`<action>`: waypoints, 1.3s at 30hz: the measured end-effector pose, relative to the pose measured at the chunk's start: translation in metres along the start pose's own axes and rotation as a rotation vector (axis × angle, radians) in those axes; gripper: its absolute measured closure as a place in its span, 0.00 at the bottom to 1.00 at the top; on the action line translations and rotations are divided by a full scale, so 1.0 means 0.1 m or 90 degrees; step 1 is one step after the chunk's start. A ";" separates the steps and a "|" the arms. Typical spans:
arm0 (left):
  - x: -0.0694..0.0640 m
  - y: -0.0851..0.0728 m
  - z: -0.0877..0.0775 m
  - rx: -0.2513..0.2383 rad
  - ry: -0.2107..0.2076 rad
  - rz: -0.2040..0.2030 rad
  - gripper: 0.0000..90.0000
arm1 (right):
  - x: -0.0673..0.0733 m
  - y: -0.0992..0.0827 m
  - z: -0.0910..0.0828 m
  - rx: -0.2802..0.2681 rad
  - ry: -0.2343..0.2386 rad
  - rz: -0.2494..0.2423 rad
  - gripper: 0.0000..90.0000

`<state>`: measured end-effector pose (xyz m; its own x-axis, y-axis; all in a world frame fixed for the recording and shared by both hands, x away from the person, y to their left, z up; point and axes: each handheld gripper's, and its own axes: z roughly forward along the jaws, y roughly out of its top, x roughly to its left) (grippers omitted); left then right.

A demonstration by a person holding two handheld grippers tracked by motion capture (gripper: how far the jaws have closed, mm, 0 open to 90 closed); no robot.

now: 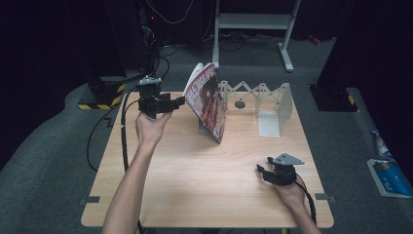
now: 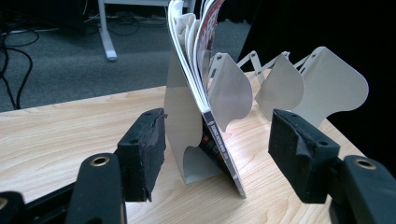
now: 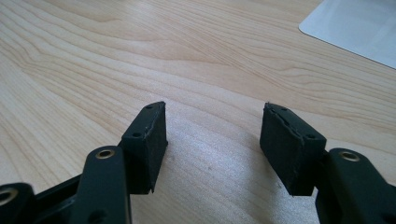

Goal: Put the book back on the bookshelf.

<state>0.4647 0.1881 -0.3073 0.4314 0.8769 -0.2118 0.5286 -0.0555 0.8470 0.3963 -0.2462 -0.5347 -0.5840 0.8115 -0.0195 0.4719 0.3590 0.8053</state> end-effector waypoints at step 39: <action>0.02 -0.19 -0.28 -0.014 0.003 0.002 0.43 | 0.00 0.00 0.00 0.000 0.000 0.000 0.46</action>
<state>0.4354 0.2042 -0.3105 0.4298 0.8788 -0.2071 0.5108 -0.0475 0.8584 0.3963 -0.2462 -0.5348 -0.5844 0.8112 -0.0198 0.4716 0.3594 0.8052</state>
